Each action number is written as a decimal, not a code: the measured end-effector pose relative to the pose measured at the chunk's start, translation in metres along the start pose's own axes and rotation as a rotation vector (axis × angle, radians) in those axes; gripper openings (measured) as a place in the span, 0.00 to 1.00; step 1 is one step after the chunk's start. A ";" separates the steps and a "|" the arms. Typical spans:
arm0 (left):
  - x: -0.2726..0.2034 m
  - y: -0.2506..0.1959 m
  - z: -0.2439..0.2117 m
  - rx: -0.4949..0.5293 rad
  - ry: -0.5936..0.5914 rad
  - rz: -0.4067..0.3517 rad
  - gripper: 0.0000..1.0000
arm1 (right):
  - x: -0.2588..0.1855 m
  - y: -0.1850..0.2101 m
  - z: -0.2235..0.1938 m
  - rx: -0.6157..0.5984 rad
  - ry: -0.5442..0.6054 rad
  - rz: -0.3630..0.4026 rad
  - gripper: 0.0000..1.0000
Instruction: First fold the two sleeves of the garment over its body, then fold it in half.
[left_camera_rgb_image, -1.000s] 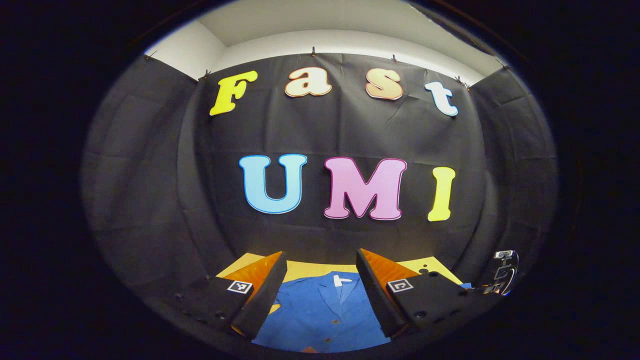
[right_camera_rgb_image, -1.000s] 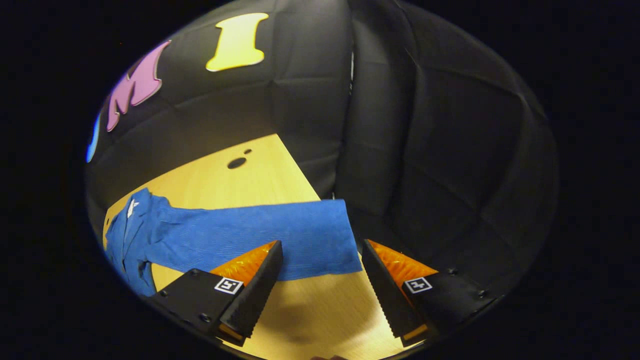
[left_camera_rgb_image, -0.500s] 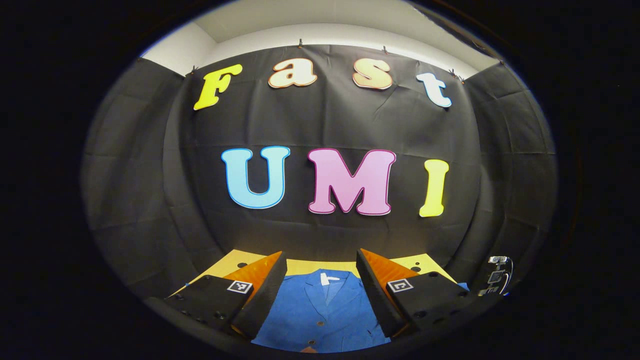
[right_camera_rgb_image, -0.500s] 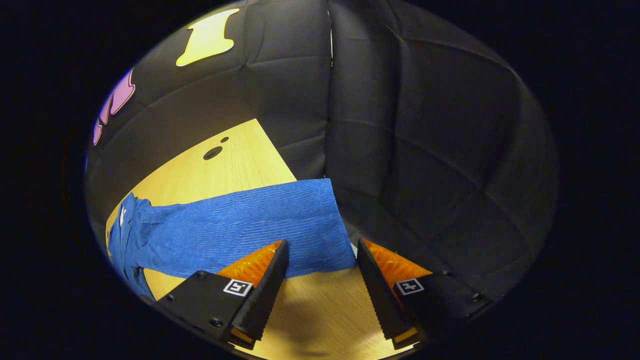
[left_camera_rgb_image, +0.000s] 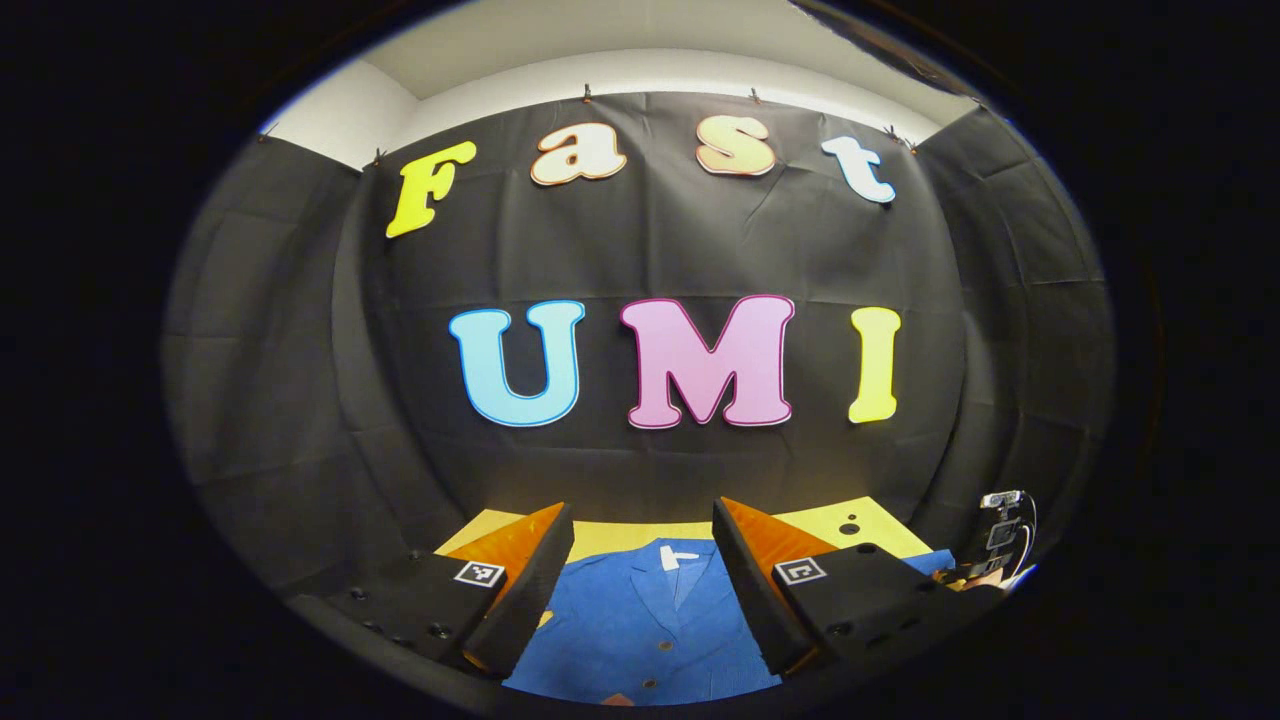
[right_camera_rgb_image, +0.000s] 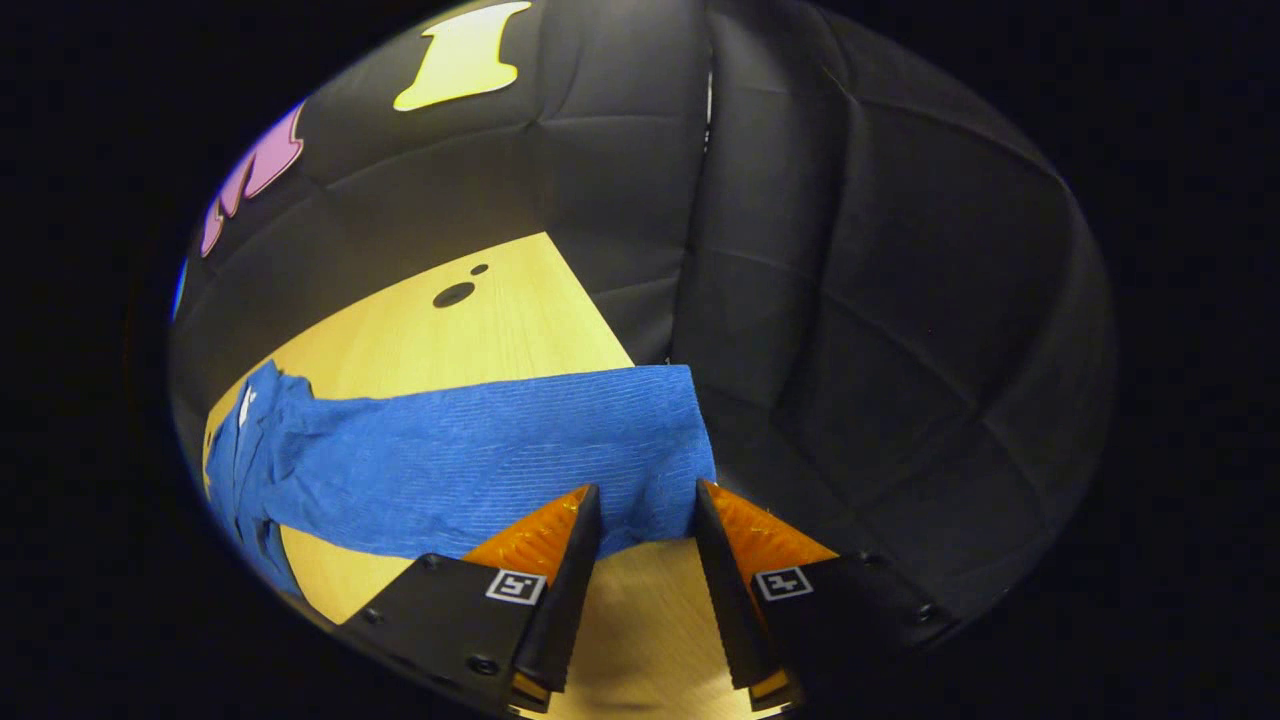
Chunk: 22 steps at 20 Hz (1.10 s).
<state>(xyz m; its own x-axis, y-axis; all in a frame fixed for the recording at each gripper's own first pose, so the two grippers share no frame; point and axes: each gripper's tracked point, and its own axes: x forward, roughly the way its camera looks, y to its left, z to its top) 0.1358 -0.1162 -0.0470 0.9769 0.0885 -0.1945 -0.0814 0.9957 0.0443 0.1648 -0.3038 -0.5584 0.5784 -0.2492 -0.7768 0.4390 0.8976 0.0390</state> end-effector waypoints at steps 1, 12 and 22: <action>-0.002 0.003 -0.002 -0.009 0.005 0.007 0.80 | 0.004 -0.002 0.000 0.005 0.003 -0.009 0.55; -0.026 0.064 -0.030 -0.078 0.014 0.042 0.80 | -0.112 0.064 0.056 -0.070 -0.213 0.045 0.04; -0.004 0.218 -0.095 -0.137 0.039 0.029 0.81 | -0.260 0.366 0.099 -0.300 -0.462 0.263 0.04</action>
<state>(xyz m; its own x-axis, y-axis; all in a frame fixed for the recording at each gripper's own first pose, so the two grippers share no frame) 0.0951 0.1031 -0.1295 0.9654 0.1161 -0.2333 -0.1388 0.9868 -0.0832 0.2433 0.0533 -0.2799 0.9092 -0.0764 -0.4094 0.0665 0.9970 -0.0385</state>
